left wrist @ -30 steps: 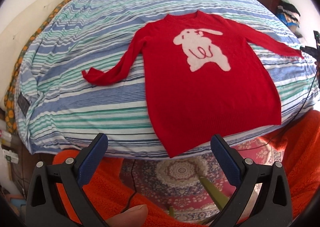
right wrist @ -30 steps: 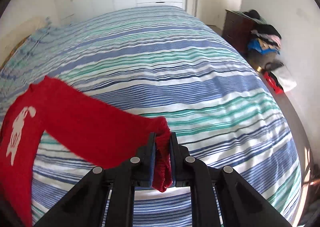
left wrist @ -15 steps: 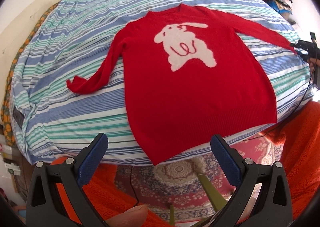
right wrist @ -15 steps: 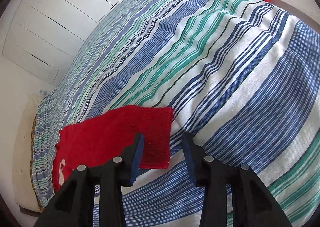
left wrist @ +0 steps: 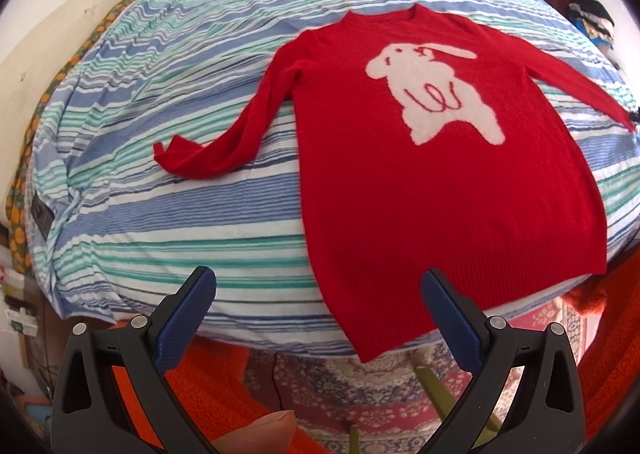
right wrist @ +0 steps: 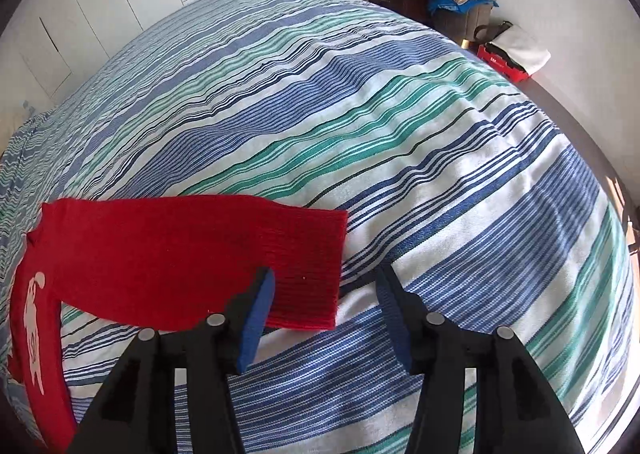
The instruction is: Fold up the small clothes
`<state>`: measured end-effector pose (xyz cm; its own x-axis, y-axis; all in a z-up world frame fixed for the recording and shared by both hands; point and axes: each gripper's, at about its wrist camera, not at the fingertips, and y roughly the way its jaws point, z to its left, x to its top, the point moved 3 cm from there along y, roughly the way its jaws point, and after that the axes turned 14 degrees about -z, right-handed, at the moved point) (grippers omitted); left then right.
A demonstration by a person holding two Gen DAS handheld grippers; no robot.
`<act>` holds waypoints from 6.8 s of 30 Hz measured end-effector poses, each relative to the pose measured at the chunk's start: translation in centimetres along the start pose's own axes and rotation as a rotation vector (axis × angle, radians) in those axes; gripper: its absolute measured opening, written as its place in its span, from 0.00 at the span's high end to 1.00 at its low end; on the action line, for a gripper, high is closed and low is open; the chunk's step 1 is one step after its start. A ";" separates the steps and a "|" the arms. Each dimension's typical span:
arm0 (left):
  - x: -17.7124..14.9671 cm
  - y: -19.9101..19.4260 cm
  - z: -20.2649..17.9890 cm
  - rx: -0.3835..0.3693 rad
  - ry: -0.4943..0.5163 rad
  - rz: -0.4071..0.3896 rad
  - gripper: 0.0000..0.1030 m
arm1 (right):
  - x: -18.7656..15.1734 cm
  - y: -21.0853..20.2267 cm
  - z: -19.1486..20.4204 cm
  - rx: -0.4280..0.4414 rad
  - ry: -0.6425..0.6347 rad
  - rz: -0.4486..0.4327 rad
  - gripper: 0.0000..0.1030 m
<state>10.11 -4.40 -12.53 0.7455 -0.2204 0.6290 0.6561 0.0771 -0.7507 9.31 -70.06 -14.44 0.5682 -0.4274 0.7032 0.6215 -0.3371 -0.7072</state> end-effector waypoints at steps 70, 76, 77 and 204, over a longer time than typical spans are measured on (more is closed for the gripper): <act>9.9 12.7 23.7 -0.509 -0.381 -0.001 0.86 | -21.9 -13.9 28.9 0.516 -0.367 0.110 0.31; 6.5 17.9 33.2 -0.164 -0.684 0.148 0.32 | -21.8 -13.7 29.0 0.518 -0.358 0.111 0.31; 5.4 18.3 34.1 -0.153 -0.732 0.157 0.33 | -21.8 -13.8 29.0 0.519 -0.355 0.110 0.31; 4.8 24.1 18.5 -0.055 -0.257 -0.144 0.00 | -19.9 -14.0 47.7 0.590 -0.580 -0.024 0.30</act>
<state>31.66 14.39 -23.90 0.6554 0.0286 0.7548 0.7549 0.0083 -0.6558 15.03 -16.82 -14.96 0.6392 0.1294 0.7581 0.7259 0.2239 -0.6503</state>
